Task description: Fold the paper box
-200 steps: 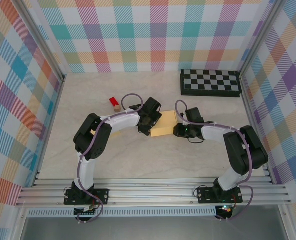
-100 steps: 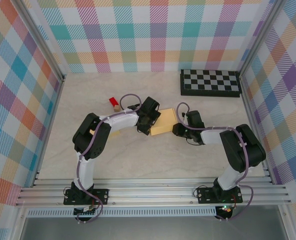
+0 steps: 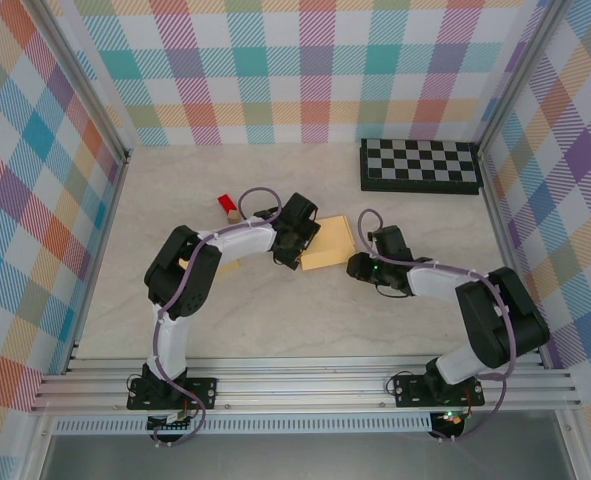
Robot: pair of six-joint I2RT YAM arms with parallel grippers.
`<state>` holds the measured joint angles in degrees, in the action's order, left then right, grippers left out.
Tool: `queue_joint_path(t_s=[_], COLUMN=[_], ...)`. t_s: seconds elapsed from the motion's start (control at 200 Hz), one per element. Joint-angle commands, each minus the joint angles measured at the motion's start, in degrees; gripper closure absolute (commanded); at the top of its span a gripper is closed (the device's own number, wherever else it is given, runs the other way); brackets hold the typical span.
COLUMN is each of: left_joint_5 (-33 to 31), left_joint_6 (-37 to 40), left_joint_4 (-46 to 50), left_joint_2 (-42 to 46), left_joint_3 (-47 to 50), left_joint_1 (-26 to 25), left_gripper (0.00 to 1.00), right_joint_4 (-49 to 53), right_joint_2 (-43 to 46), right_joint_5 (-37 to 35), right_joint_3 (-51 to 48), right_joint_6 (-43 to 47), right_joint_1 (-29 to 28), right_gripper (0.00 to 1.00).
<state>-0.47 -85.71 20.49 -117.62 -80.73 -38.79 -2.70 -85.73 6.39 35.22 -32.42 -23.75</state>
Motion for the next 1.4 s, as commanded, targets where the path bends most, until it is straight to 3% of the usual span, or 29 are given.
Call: queue_joint_path(t_s=[0.0, 0.275, 0.675, 0.905, 1.15, 1.395], left_joint_5=[1.43, 1.22, 1.87, 2.79, 4.04, 3.72], left_joint_6=[1.35, 1.52, 1.86, 3.56, 4.19, 4.20], left_joint_4=[11.46, 11.81, 12.04, 12.84, 11.95, 12.55], left_joint_2=[-7.65, -7.52, -7.14, -7.61, -7.96, -7.93], left_joint_3=[5.01, 5.10, 4.82, 4.05, 3.73, 3.65], left_joint_1=[0.43, 0.46, 0.47, 0.46, 0.46, 0.47], left_gripper=[0.14, 0.14, 0.14, 0.14, 0.14, 0.14], right_joint_4=[9.30, 10.38, 0.14, -19.34, -31.45, -21.89], right_joint_2=[2.48, 3.45, -9.98, -16.56, -21.92, -17.37], right_joint_5=[-1.19, -2.92, -1.99, 10.00, 19.91, 15.85], right_joint_3=[2.35, 4.40, 9.47, 7.93, 10.49, 11.22], right_joint_6=[2.10, 1.47, 3.58, 3.17, -3.45, -3.89], right_joint_1=[-0.25, 0.46, 2.70, 5.22, 5.07, 4.79], right_gripper=[0.70, 0.84, 0.94, 0.95, 0.93, 0.92])
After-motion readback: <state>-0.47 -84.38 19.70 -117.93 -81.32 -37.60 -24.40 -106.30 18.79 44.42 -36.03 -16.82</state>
